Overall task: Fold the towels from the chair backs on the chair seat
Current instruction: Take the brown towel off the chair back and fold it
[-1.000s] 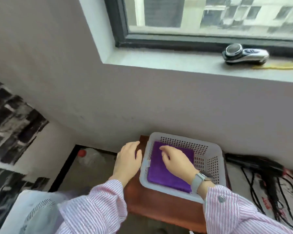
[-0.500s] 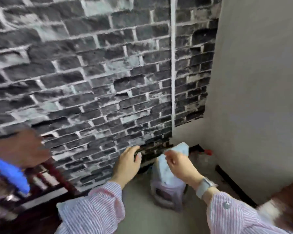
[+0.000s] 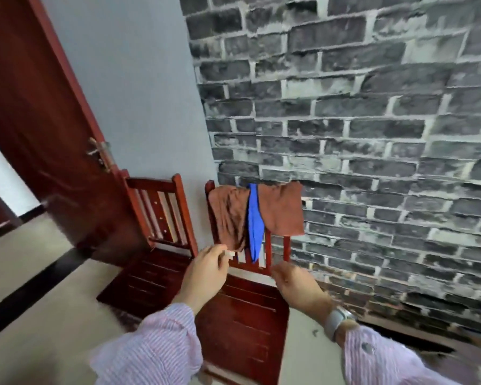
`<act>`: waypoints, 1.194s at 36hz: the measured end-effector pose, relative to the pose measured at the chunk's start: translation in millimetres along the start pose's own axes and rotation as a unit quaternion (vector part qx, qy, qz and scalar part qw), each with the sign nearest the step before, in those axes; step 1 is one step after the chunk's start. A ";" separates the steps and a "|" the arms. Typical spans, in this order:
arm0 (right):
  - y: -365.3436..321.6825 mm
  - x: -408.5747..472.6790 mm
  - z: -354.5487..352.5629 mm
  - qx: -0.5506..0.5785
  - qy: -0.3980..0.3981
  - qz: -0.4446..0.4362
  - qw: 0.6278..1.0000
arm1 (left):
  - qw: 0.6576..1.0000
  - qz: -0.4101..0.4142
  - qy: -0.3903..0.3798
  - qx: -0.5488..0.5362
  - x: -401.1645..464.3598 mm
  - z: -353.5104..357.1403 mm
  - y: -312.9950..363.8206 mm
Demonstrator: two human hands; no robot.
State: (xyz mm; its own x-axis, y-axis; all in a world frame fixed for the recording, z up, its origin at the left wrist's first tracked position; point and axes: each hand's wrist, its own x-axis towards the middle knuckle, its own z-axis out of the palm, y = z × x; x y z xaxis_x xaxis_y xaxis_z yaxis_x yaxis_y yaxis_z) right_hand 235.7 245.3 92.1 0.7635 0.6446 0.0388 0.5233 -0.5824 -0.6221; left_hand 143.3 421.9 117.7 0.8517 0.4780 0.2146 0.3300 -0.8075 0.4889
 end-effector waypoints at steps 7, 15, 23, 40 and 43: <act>9.5 124.0 21.1 -0.036 0.106 0.020 0.993 | 1.000 -0.012 -0.010 -0.013 82.7 -3.8 -52.8; 54.6 269.3 13.7 -0.255 0.122 0.131 0.950 | 0.997 0.053 -0.064 -0.004 215.7 34.0 -77.4; 82.3 313.9 7.3 -0.296 0.156 0.098 0.937 | 0.988 0.100 -0.109 -0.044 284.5 74.5 -81.2; -53.3 283.3 -198.6 0.067 0.600 0.096 0.791 | 0.860 0.296 -0.134 -0.393 359.6 26.9 55.1; -70.4 251.6 -212.0 0.064 0.635 0.086 0.765 | 0.830 0.409 -0.074 -0.371 361.7 8.5 77.8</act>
State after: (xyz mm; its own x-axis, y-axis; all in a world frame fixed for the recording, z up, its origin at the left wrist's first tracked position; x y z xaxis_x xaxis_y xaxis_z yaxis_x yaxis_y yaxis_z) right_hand 471.2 343.5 311.5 0.6116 -0.4849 0.6251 0.3942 -0.4984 -0.7722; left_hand 480.5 529.0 226.1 0.7267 -0.2178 0.6515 -0.6781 -0.3796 0.6294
